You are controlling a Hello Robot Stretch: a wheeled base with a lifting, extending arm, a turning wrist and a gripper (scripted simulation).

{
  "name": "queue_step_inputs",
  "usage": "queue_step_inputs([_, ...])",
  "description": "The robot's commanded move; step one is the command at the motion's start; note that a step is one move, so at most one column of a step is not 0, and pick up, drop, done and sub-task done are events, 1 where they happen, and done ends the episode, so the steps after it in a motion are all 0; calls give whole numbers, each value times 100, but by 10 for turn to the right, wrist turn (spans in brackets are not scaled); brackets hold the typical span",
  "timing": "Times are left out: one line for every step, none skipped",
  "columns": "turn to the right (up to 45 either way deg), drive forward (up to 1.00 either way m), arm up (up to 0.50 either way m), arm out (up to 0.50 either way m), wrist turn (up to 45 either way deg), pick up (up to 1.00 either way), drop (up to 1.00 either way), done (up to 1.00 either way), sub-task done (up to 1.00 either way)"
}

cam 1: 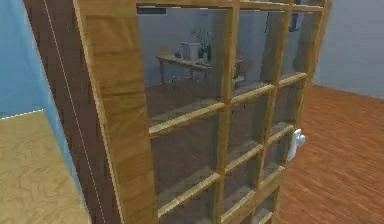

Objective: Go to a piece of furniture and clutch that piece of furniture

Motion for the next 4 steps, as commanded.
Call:
queue_step_inputs([450,0,0,0,0,0,0,0,0])
queue_step_inputs([30,0,0,0,0,0,0,0,0])
queue_step_inputs([120,0,0,0,0,0,0,0,0])
queue_step_inputs([0,75,0,0,0,0,0,0,0])
